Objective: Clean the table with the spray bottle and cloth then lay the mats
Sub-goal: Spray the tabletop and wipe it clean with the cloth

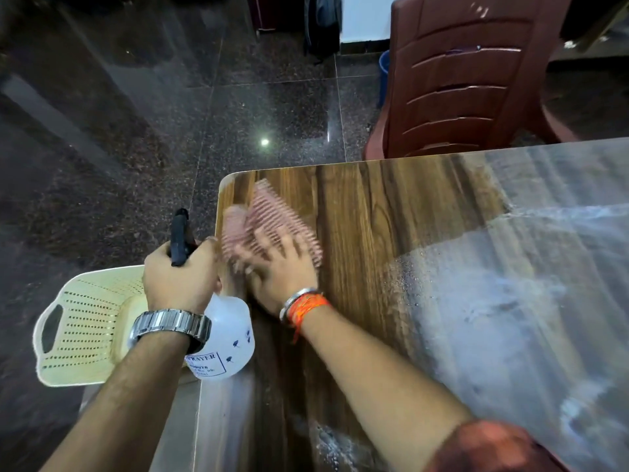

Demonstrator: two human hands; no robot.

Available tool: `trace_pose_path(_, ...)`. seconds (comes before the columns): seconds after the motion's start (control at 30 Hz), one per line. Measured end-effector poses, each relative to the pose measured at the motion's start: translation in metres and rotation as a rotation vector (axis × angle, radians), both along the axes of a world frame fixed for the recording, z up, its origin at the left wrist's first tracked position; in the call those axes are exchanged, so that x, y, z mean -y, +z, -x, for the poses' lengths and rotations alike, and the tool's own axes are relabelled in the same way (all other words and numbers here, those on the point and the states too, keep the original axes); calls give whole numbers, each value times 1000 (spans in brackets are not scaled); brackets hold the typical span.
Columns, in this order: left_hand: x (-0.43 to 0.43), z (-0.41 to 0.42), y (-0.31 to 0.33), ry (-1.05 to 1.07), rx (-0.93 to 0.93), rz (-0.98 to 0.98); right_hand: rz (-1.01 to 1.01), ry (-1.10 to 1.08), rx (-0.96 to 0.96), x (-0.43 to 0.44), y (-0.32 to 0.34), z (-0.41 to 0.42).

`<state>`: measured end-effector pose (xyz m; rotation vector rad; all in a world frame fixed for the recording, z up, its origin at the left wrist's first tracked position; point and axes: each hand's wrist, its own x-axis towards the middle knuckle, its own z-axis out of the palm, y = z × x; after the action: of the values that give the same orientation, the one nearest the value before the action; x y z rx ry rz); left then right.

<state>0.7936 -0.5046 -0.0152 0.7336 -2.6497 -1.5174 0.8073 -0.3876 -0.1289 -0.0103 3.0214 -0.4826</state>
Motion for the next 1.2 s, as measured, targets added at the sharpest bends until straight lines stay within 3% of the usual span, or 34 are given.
trace_pose_path(0.07, -3, -6, 2, -7, 2, 27, 30, 152, 40, 11, -1, -14)
trace_pose_path(0.13, -6, -14, 7, -22, 9, 15, 39, 48, 12, -14, -4, -18)
trace_pose_path(0.23, -11, -27, 11, -44, 18, 10, -26, -328, -34, -89, -9, -27)
trace_pose_path(0.4, -14, -56, 13, -85, 15, -3, -32, -943, 65, -240, -7, -98)
trace_pose_path(0.5, -10, -79, 14, -92, 20, -32, 61, -1160, 152, -246, -3, -124)
trace_pose_path(0.6, -6, -107, 20, -92, 35, -23, 49, -991, 101, -174, 2, -127)
trace_pose_path(0.73, 2, -132, 25, -105, 31, -7, -26, -209, 28, -21, 2, -155)
trace_pose_path(0.8, 7, -144, 30, -123, 13, 25, -65, 169, 121, 39, 8, -179)
trace_pose_path(0.87, 13, -155, 33, -173, 20, 56, -67, 285, 161, 62, 14, -193)
trace_pose_path(0.97, 28, -172, 31, -251, 103, 7, -31, 105, 83, 42, 11, -206)
trace_pose_path(1.2, 59, -249, 5, -419, 341, -128, -39, -761, 99, -61, 3, -300)
